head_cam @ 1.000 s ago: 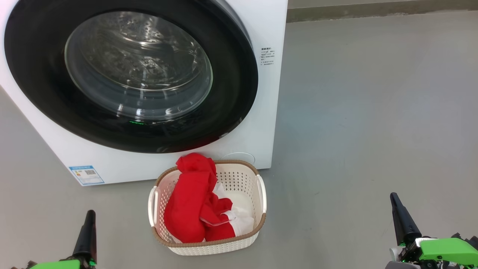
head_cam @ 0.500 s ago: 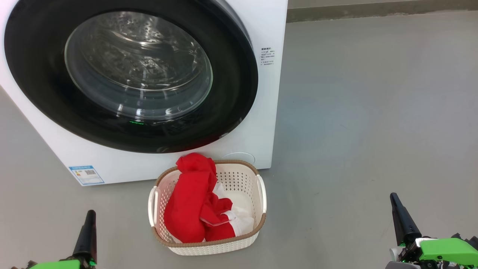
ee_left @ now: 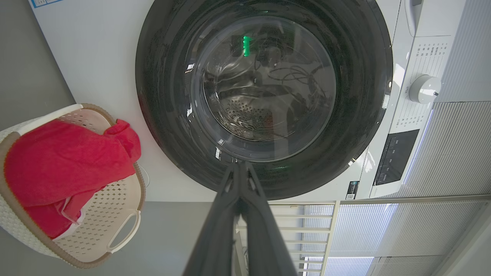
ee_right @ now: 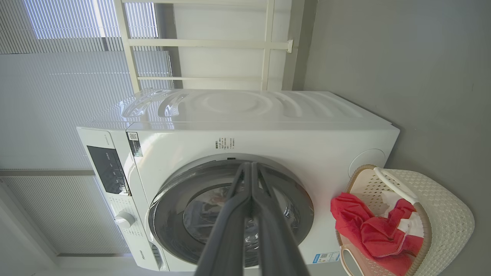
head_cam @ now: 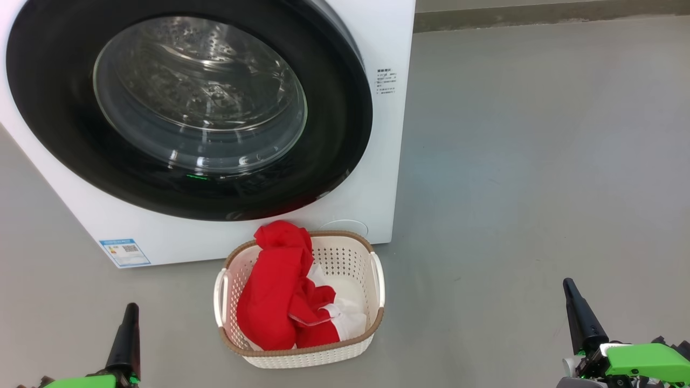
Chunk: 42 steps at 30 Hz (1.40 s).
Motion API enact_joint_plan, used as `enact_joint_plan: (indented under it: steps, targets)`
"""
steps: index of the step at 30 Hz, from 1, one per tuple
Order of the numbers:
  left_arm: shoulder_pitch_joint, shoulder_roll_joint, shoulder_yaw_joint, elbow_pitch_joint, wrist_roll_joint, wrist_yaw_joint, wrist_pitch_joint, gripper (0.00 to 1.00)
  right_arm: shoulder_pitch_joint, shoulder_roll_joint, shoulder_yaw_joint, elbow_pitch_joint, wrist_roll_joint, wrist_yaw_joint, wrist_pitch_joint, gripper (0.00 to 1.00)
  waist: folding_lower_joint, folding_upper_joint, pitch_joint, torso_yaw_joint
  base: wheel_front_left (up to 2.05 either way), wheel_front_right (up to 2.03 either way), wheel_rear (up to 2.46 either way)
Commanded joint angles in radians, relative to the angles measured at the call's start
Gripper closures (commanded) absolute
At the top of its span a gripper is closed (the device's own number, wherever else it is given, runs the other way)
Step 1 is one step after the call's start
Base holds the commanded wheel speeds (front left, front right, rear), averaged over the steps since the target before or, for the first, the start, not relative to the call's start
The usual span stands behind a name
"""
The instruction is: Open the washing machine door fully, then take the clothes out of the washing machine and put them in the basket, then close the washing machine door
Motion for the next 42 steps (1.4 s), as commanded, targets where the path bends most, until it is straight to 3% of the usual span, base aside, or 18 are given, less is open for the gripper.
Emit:
enact_joint_plan:
  steps: [1, 42]
  targets:
    - [-0.041, 0.013, 0.036, -0.018, 0.002, -0.012, 0.006, 1.0, -0.044, -0.003, 0.018, -0.024, -0.003, 0.002, 0.006, 1.0, 0.0, 0.0, 0.0, 0.0, 0.0, 0.0, 0.0]
    - [-0.042, 0.009, 0.042, -0.018, 0.008, -0.012, 0.011, 1.0, -0.045, 0.004, 0.009, -0.024, -0.01, 0.002, 0.013, 1.0, 0.0, 0.0, 0.0, 0.0, 0.0, 0.0, 0.0]
